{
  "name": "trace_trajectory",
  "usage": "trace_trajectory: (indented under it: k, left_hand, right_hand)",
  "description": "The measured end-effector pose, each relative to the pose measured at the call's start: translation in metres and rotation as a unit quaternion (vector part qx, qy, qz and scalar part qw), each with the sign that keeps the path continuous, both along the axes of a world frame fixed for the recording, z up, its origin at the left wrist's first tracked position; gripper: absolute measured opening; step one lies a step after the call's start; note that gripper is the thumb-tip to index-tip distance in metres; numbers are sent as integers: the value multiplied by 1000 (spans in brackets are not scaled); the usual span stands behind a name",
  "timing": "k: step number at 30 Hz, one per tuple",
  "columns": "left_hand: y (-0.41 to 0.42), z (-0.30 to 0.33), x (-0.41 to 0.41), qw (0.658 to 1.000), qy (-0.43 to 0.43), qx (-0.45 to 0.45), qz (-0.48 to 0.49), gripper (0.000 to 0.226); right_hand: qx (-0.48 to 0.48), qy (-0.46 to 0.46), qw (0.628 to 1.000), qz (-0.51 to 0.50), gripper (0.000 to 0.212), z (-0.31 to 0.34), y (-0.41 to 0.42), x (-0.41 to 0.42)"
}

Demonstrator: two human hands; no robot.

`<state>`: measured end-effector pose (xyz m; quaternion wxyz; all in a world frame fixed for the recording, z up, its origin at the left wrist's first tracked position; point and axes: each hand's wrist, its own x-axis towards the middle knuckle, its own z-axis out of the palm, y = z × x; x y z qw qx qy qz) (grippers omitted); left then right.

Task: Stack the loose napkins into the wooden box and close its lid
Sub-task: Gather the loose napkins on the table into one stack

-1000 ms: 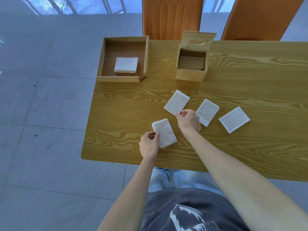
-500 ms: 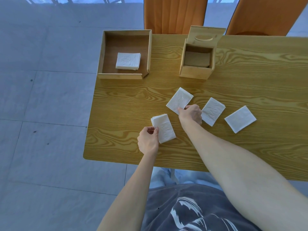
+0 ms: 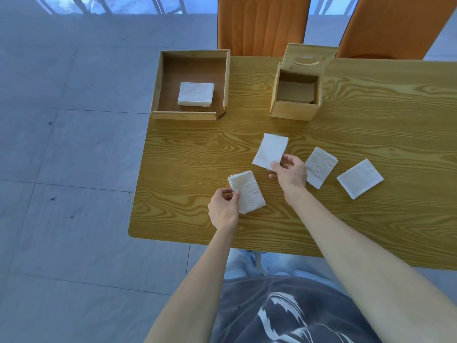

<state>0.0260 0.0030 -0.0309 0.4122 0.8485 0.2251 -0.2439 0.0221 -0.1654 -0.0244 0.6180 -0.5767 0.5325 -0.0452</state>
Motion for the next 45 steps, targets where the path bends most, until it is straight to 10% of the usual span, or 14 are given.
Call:
trace_trajectory:
  k: [12,26,45]
  left_hand:
    - [9,-9,-1,998,2,-42,40,14]
    - [7,-8,-3,997,-4,-61,53,11]
    - [-7,-6,-3,999,-23,-22,-3,22]
  right_hand:
    - [125,-73,957,252,61,4,12,-51]
    - [-199,107,897,379,43,-3,40,-41]
    - [-282,207,934,75,42,1,-30,-59]
